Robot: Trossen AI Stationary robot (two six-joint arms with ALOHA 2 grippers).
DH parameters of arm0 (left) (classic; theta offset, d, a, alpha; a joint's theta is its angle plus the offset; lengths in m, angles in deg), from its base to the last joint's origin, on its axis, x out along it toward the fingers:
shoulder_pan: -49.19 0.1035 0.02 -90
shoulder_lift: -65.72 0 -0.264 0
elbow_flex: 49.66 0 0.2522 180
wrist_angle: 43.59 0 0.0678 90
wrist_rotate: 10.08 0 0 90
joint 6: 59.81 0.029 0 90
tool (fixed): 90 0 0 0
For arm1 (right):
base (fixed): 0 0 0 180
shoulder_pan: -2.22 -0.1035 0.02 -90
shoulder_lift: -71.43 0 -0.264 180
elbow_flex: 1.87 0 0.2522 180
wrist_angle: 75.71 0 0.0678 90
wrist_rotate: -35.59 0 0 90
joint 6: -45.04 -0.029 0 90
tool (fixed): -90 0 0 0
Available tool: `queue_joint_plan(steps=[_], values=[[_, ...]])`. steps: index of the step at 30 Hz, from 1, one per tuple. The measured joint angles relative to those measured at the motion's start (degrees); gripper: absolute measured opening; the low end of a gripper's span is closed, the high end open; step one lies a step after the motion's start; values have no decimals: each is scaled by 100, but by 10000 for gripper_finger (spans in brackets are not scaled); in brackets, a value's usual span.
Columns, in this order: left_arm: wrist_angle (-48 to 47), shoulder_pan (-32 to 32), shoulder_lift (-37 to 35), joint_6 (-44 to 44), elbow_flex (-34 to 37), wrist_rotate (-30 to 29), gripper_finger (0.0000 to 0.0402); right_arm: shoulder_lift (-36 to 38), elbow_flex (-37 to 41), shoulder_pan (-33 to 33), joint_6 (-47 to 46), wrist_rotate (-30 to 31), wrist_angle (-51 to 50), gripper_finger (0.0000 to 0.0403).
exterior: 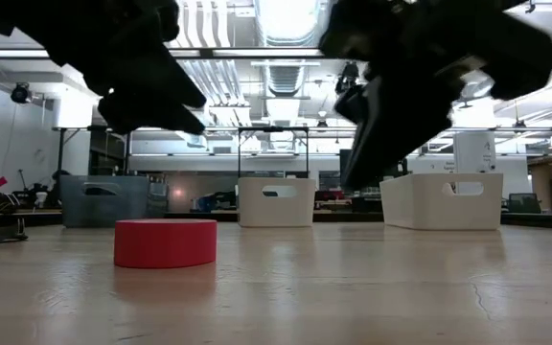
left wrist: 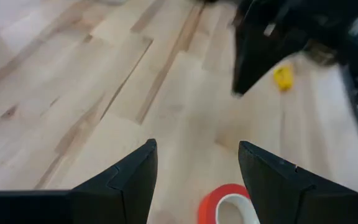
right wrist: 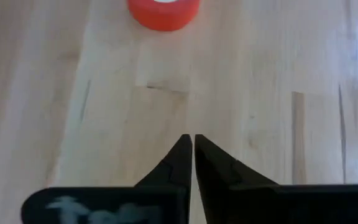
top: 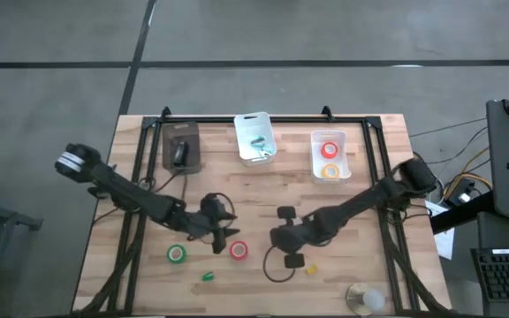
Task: Pick and place Stapler, Stapler remover, tape
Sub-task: Put the red tape into the right white bin
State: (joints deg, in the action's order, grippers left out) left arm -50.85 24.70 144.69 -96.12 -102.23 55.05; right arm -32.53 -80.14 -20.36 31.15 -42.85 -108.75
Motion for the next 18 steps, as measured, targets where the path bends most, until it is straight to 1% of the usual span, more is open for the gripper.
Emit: queue_joint_plan(steps=[3, 6, 10, 15, 18], values=[[-507, 2, 161, -47, -234, -35, 225, 471, 488, -92, 8, 62, 550, 10], [-564, 1, 271, -204, -235, -55, 225, 1045, 1038, -110, -8, 56, 1236, 9], [-732, -1, 341, -337, -217, 45, 225, 1740, 1707, -103, -135, 62, 1833, 8], [-665, -61, 447, -485, -216, 359, 225, 2347, 2401, -105, -213, 63, 2458, 8], [-745, -78, 699, -567, -216, 757, 225, 2568, 2734, -103, -307, 64, 2770, 8]])
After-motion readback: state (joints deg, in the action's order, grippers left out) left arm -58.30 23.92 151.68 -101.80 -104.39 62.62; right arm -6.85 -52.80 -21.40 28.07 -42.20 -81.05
